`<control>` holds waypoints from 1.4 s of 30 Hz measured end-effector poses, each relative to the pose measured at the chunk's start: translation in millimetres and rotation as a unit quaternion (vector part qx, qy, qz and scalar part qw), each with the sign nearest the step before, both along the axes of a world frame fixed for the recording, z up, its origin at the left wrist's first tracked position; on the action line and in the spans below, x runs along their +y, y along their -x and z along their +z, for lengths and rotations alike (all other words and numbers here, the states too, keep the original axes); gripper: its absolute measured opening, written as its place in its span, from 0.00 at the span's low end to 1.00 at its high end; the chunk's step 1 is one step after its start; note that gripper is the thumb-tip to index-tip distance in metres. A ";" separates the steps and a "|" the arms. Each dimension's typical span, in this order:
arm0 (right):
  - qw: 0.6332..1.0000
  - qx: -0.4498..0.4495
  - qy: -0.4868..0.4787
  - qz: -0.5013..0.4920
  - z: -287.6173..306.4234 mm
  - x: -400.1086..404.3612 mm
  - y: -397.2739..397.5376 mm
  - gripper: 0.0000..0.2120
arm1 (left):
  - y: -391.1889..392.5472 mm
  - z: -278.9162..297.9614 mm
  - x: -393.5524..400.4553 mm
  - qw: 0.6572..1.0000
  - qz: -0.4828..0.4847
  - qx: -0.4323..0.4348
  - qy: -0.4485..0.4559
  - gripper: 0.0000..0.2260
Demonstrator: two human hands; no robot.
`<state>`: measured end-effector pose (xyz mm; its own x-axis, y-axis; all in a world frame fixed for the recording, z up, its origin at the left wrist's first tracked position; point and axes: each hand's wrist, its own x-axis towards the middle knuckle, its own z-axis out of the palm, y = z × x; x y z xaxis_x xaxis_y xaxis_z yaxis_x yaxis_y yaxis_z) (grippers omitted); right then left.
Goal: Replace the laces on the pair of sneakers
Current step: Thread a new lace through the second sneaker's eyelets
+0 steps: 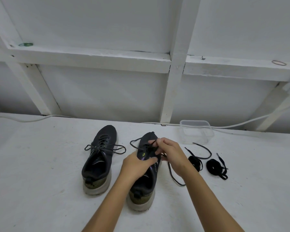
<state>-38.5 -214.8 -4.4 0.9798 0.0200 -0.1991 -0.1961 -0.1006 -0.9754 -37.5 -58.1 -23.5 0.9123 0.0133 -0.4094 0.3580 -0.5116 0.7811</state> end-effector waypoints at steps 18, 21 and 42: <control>0.940 0.007 0.336 0.060 -0.1 -8.4 -8.7 0.09 | -2.6 -4.7 -0.2 0.991 -0.100 -0.014 -0.085 0.20; 0.928 -0.004 0.369 0.050 -6.4 -3.8 -14.7 0.09 | -4.2 -4.8 -1.2 0.992 -0.097 -0.006 -0.083 0.21; 0.967 -0.148 0.202 -0.046 23.0 6.2 -38.8 0.09 | -10.8 -13.3 -2.0 0.991 -0.091 -0.005 -0.094 0.23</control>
<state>0.3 -208.6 18.6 0.9890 -0.0913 0.1167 0.0589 -0.4810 -0.8747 -26.7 -60.1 -36.8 0.9108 -0.0763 -0.4057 0.2391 -0.7035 0.6693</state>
